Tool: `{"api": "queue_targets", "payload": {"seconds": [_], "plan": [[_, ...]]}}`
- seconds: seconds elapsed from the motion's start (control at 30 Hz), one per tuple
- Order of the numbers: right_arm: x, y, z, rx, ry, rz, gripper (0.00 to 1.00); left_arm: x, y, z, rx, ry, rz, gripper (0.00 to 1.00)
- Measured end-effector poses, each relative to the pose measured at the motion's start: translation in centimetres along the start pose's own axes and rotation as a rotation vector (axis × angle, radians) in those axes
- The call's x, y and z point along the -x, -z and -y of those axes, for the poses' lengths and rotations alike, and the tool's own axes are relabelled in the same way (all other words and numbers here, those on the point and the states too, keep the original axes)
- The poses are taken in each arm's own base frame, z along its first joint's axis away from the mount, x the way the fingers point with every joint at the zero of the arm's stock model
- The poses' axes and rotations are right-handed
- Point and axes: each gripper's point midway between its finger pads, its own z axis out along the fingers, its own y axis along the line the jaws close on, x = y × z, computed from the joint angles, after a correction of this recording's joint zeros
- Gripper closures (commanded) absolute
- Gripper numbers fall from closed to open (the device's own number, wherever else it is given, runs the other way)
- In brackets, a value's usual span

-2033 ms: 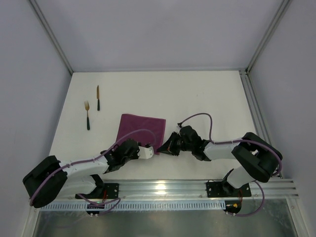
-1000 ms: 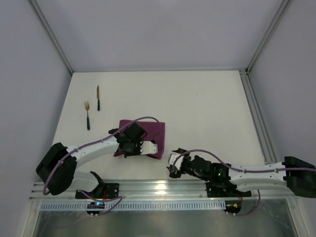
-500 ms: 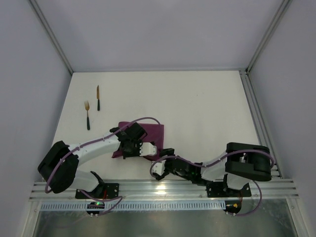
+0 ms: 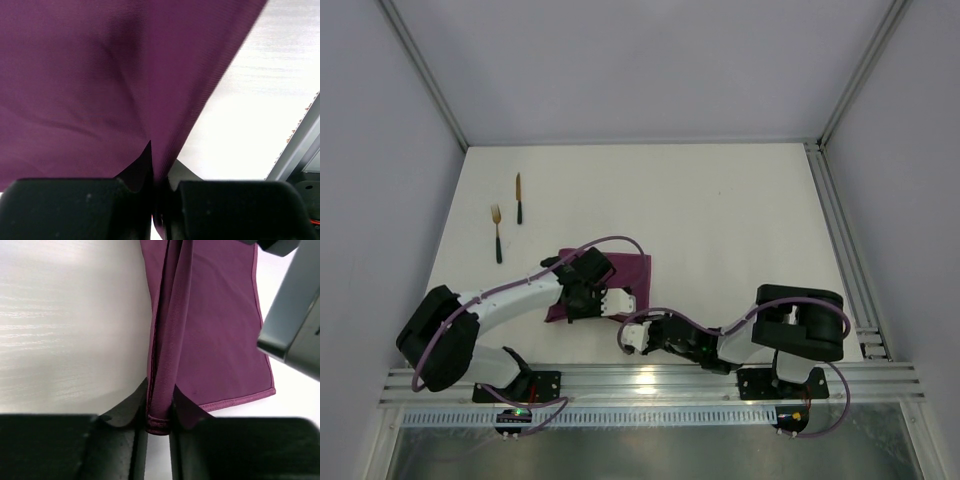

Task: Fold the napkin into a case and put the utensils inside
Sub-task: Pick up the lower triangle-folded napkin from the center of the board.

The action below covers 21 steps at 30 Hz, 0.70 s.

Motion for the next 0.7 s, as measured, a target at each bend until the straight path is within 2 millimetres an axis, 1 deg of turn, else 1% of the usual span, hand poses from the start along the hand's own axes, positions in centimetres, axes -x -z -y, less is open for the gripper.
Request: {"api": "queue_targets", "payload": {"seconds": [0.03, 0.1, 0.13, 0.2, 0.23, 0.3, 0.33, 0.47, 0.57, 0.7], "plan": [[0.0, 0.0, -0.1, 0.006, -0.011, 0.001, 0.87, 0.0, 0.0, 0.0, 0.001, 0.004, 0.001, 0.90], [0.4, 0.2, -0.2, 0.014, -0.040, 0.005, 0.95, -0.2, -0.1, -0.1, 0.006, 0.019, 0.003, 0.84], [0.6, 0.3, -0.1, 0.018, -0.059, 0.011, 0.96, -0.4, -0.3, -0.1, 0.009, 0.028, 0.001, 0.78], [1.3, 0.6, 0.0, 0.023, -0.099, 0.028, 0.96, -1.0, -0.7, 0.0, 0.017, 0.041, -0.007, 0.71], [1.6, 0.7, 0.1, 0.027, -0.114, 0.036, 0.96, -1.4, -1.0, 0.2, 0.019, 0.046, -0.014, 0.70], [2.2, 0.8, 0.2, 0.040, -0.149, 0.044, 0.96, -1.5, -0.9, 0.0, 0.043, 0.054, -0.004, 0.64], [2.4, 0.8, 0.2, 0.047, -0.158, 0.044, 0.96, -1.6, -0.9, 0.0, 0.049, 0.060, -0.001, 0.62], [2.8, 0.6, 0.7, 0.087, -0.222, 0.028, 0.96, -2.2, -0.8, -0.2, 0.084, 0.078, -0.001, 0.61], [2.8, 0.6, 1.0, 0.117, -0.274, 0.017, 0.96, -2.7, -0.7, -0.4, 0.115, 0.086, 0.002, 0.61], [2.2, 1.0, 0.6, 0.171, -0.329, -0.013, 0.96, -3.2, -0.5, -0.7, 0.142, 0.105, 0.005, 0.66]]}}
